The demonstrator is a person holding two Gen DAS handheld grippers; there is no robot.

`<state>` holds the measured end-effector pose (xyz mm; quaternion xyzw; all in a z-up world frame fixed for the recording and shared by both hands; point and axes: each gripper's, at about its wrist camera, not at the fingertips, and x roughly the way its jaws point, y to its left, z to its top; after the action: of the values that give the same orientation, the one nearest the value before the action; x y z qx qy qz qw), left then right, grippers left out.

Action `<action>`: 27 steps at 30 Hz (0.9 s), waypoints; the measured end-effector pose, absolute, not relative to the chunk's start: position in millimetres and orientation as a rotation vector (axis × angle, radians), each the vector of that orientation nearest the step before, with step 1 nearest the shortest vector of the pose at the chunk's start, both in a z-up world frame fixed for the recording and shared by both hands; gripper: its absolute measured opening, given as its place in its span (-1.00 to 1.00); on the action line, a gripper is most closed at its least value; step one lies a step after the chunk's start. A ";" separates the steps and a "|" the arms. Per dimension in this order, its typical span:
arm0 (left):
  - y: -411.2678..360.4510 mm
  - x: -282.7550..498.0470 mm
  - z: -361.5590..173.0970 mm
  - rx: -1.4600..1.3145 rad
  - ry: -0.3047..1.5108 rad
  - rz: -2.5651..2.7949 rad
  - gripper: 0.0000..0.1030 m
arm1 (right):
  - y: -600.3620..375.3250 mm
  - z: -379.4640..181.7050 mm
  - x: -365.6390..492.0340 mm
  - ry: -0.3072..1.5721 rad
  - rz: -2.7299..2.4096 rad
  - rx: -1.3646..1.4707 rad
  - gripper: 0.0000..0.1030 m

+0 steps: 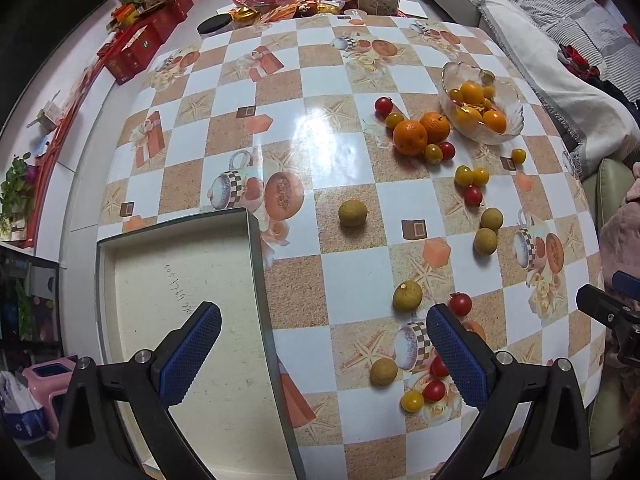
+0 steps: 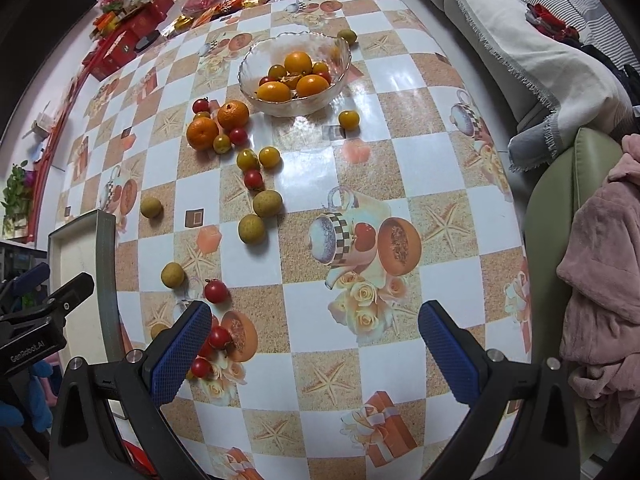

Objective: Organize fruits
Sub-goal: 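Move both tools toward the loose fruits beside the glass bowl, then grasp a brown round fruit with the left tool while the right tool grasps a yellow cherry tomato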

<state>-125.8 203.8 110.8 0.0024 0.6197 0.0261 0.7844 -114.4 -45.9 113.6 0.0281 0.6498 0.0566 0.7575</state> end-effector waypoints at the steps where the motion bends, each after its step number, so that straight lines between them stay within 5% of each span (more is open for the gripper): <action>1: 202.9 -124.3 109.7 0.007 1.336 0.058 1.00 | -46.3 112.6 -112.8 1.420 0.122 0.064 1.00; 24: 189.0 -43.6 46.6 0.012 1.322 0.100 1.00 | -72.1 60.7 -14.8 1.402 0.109 0.036 0.97; 27: 184.5 -36.4 35.0 0.030 1.330 0.100 0.73 | -71.9 50.7 -2.5 1.401 0.116 0.022 0.84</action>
<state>-36.4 184.5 35.0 0.0138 0.6168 0.0464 0.7856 -2.5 -71.9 50.7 0.0102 0.6441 0.0531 0.7630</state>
